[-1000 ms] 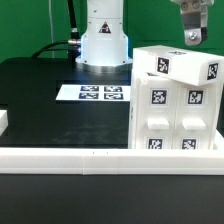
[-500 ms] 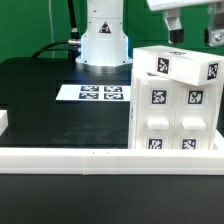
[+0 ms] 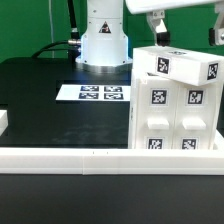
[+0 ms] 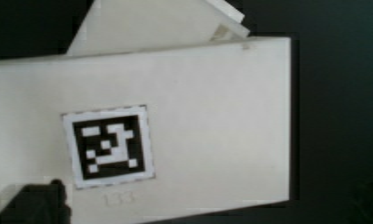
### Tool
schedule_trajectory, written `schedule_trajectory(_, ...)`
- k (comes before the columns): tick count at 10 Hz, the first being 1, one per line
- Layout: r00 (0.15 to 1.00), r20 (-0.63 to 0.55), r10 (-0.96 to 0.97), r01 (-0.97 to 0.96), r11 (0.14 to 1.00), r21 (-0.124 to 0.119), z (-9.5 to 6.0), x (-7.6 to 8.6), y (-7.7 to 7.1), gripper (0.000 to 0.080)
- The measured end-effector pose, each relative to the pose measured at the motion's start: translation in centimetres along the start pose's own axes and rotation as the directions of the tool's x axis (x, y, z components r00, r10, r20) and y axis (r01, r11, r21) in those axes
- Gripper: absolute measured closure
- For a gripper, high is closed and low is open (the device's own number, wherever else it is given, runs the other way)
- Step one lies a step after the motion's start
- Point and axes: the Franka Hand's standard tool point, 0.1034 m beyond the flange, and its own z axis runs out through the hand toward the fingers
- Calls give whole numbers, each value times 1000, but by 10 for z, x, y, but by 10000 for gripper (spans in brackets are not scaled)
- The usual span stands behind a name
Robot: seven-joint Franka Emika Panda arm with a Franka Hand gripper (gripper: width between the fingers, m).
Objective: Assemble cabinet
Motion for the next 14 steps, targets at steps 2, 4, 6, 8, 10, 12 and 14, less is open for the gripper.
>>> schedule_trajectory(2,966,-8,-258,257,966,-24,-1,-1,0,2)
schedule_trajectory(4,907,-1,-421,421,907,-28,-2,1,1,2)
schedule_trajectory(6,835,1,-550,550,835,-35,-1,3,2,2)
schedule_trajectory(8,762,-5,-647,646,762,-39,-1,6,3,2)
schedule_trajectory(10,667,1,-745,744,666,-49,-1,7,4,2)
schedule_trajectory(12,535,17,-845,844,534,-57,1,3,4,2)
schedule_trajectory(14,462,26,-886,886,461,-53,2,0,3,2)
